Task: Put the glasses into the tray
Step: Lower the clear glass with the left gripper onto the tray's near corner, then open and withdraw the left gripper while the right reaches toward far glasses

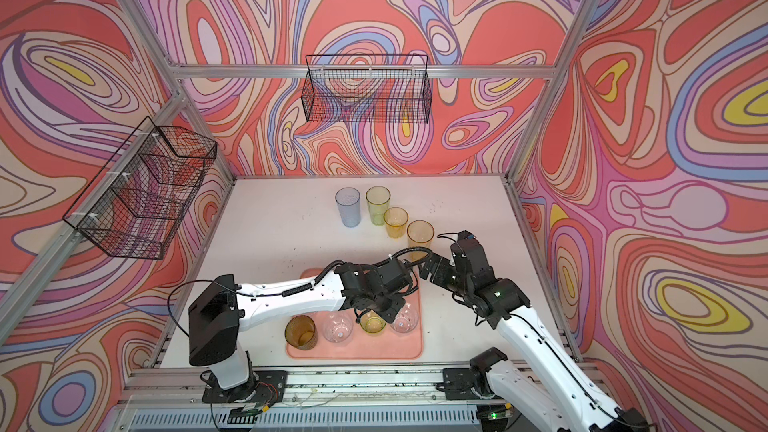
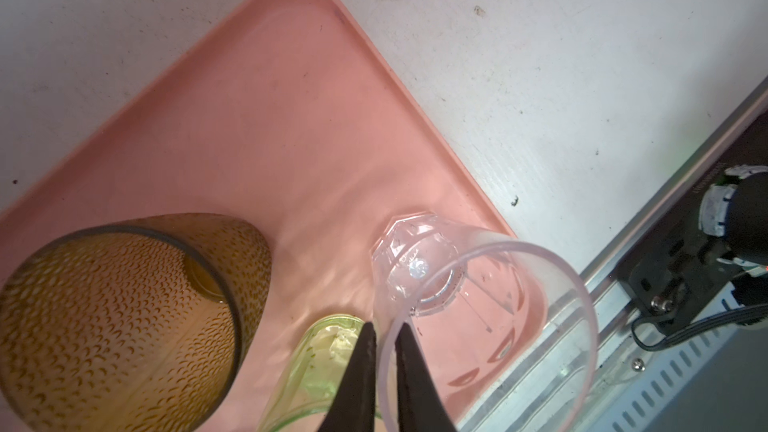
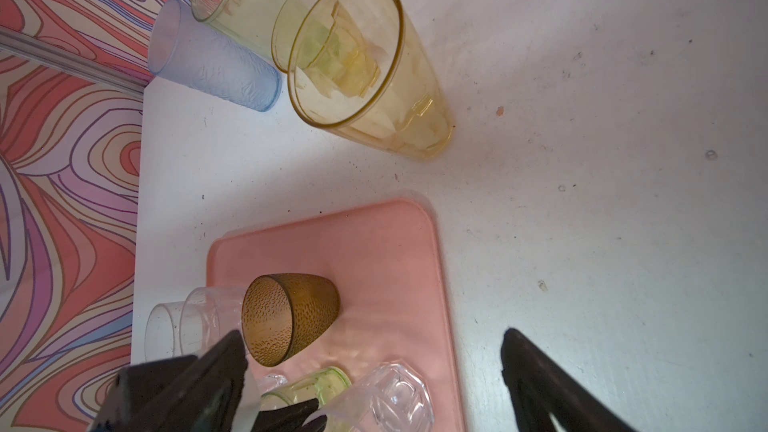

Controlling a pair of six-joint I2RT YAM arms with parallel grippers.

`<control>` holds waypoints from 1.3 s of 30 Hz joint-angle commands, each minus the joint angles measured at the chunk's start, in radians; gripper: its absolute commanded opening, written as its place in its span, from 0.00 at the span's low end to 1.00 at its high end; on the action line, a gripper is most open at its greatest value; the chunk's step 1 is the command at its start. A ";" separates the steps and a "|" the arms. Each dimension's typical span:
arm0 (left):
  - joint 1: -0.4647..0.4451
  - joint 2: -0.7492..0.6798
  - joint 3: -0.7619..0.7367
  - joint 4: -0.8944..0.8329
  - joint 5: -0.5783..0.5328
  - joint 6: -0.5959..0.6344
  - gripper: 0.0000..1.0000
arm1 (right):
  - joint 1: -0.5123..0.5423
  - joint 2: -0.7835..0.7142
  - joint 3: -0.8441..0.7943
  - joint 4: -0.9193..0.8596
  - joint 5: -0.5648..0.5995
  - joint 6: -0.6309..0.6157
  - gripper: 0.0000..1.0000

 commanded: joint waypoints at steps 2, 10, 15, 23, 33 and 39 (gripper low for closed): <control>-0.014 -0.034 0.016 0.014 -0.024 -0.012 0.22 | -0.007 -0.002 -0.008 -0.005 0.005 0.008 0.98; -0.015 -0.048 0.015 0.016 -0.028 -0.013 0.25 | -0.007 0.000 -0.009 -0.003 0.004 0.008 0.98; -0.016 -0.057 0.017 0.013 -0.033 -0.015 0.25 | -0.007 0.002 -0.009 -0.002 0.003 0.007 0.98; -0.014 -0.080 0.018 0.015 -0.044 -0.011 0.27 | -0.007 0.005 -0.007 0.000 -0.002 0.009 0.98; -0.015 -0.120 0.029 0.006 -0.107 0.028 0.51 | -0.007 0.005 0.013 -0.001 -0.027 0.005 0.98; -0.013 -0.170 0.016 0.010 -0.202 0.078 0.76 | -0.007 0.033 0.039 -0.001 -0.035 0.005 0.98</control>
